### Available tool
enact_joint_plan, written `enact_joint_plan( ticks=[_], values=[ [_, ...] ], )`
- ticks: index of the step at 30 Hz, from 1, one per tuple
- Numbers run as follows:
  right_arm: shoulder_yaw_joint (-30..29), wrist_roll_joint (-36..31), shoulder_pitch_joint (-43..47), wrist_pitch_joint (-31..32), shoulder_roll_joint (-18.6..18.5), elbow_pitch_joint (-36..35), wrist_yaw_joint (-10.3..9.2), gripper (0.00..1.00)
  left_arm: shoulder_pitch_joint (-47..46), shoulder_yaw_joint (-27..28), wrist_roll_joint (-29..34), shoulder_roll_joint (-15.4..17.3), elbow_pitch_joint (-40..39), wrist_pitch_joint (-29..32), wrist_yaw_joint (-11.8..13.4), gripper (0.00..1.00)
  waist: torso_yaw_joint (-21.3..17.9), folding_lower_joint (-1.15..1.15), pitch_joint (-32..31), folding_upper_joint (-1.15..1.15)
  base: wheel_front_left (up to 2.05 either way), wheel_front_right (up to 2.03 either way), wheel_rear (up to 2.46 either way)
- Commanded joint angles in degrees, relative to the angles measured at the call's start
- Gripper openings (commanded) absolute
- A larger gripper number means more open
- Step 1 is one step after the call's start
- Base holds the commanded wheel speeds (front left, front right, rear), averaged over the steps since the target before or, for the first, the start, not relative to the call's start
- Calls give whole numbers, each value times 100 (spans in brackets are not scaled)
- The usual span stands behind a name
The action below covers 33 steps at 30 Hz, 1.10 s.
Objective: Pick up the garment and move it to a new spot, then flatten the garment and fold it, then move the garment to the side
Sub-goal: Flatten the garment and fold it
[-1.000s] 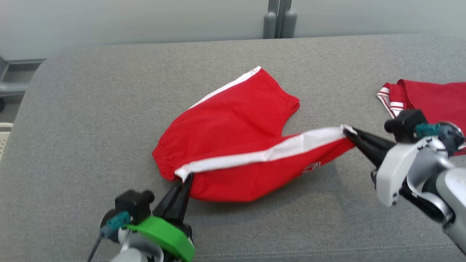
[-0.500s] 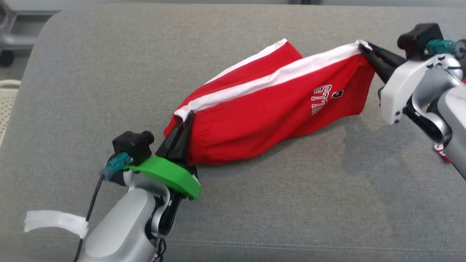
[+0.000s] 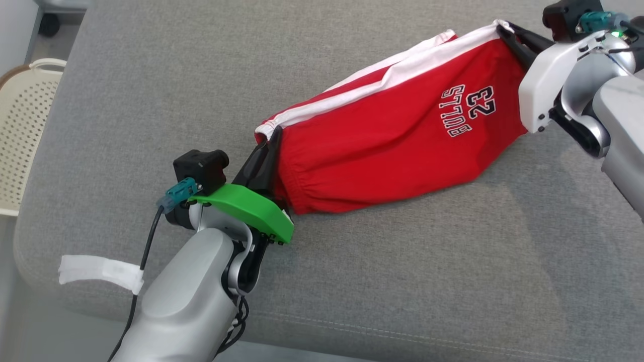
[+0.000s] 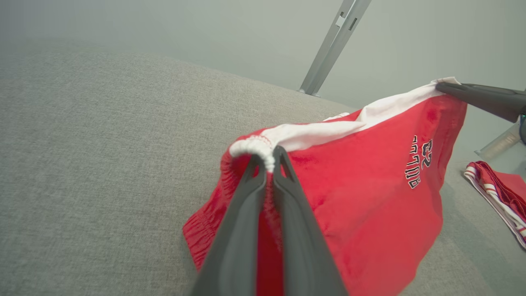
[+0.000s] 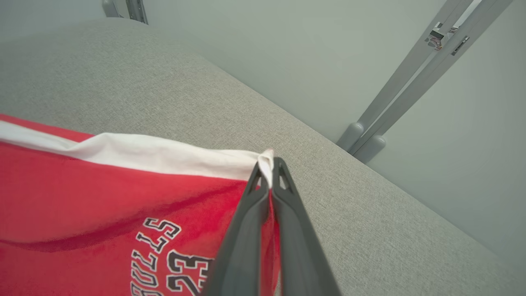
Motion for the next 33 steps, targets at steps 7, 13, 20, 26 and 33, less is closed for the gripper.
enact_joint_plan(
  ticks=[7, 13, 20, 26, 33],
  values=[
    [377, 101, -568, -179, 182, 788, -9, 0, -347, 122, 54, -211, 381, -80, -83, 0, 230, 0, 286, 0, 0, 0, 0],
    [654, 91, -840, -279, 287, 1043, -9, 0, -587, 191, 144, -304, 513, -101, -27, 0, 294, 0, 458, 0, 0, 0, 0],
    [822, 228, -1131, -513, 464, 1395, -9, 100, -854, 234, 243, -395, 758, -99, -12, 100, 265, 0, 612, 0, 0, 0, 0],
    [699, 398, -1215, -912, 620, 1768, -9, 100, -870, 538, 379, -417, 720, -101, 6, 100, 224, 0, 575, 0, 0, 0, 0],
    [495, 758, -866, -1440, 711, 1963, -9, 100, -487, 877, 643, -445, 660, -95, -13, 100, 141, 0, 240, 0, 0, 0, 0]
  ],
)
